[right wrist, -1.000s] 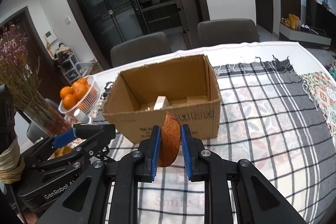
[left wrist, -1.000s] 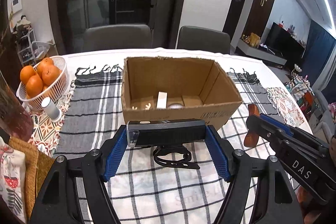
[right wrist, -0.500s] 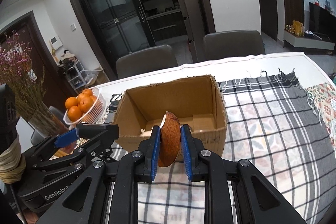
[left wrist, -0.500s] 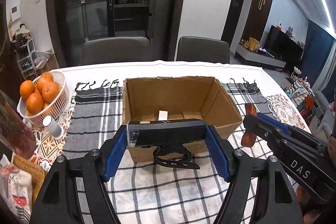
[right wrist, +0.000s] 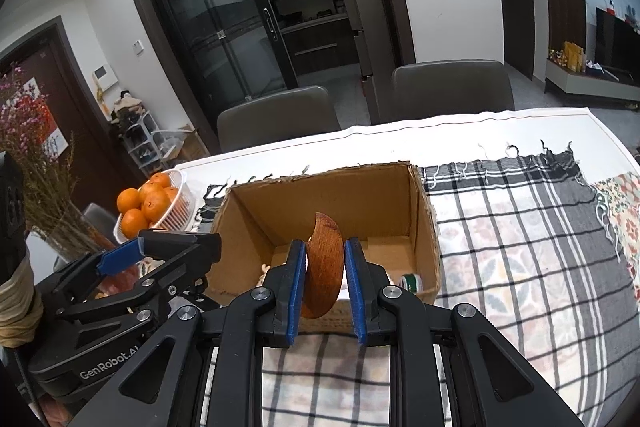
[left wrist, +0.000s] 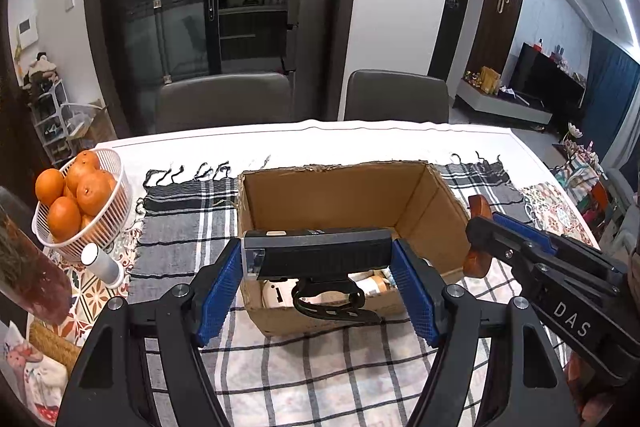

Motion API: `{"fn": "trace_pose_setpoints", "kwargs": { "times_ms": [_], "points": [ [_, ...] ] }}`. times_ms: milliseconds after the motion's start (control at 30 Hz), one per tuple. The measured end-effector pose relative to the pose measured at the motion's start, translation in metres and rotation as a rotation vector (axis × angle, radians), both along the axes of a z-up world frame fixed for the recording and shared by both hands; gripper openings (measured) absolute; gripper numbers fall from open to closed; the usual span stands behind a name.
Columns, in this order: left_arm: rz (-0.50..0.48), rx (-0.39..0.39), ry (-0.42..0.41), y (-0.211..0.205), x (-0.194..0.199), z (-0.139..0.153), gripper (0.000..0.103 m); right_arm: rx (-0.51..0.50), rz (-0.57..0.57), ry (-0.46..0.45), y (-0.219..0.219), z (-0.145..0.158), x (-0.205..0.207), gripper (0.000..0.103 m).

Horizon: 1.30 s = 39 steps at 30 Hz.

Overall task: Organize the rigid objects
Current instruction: 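Open both tools to drop the bike light and wooden piece into the box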

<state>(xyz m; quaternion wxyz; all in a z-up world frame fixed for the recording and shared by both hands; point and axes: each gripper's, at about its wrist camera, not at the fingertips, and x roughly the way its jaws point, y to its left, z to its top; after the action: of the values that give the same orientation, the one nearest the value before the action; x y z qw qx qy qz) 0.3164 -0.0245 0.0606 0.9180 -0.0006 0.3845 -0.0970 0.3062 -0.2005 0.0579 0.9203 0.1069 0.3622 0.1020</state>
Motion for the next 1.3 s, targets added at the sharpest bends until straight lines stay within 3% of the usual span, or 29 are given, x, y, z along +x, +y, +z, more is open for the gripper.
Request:
{"fn": "trace_pose_setpoints", "kwargs": {
  "times_ms": [433,1033,1300],
  "points": [
    [-0.011,0.009,0.081,-0.004,0.033,-0.025,0.073,-0.012,0.005,0.073,-0.002,-0.020,0.033,0.022],
    [0.001,0.109,0.198,-0.012,0.066,-0.067,0.073,-0.092,0.013,0.199,0.003,-0.058,0.061,0.022],
    [0.017,0.108,0.201,-0.010,0.067,-0.066,0.076,-0.084,0.016,0.248,-0.001,-0.068,0.067,0.025]
  ]
}}
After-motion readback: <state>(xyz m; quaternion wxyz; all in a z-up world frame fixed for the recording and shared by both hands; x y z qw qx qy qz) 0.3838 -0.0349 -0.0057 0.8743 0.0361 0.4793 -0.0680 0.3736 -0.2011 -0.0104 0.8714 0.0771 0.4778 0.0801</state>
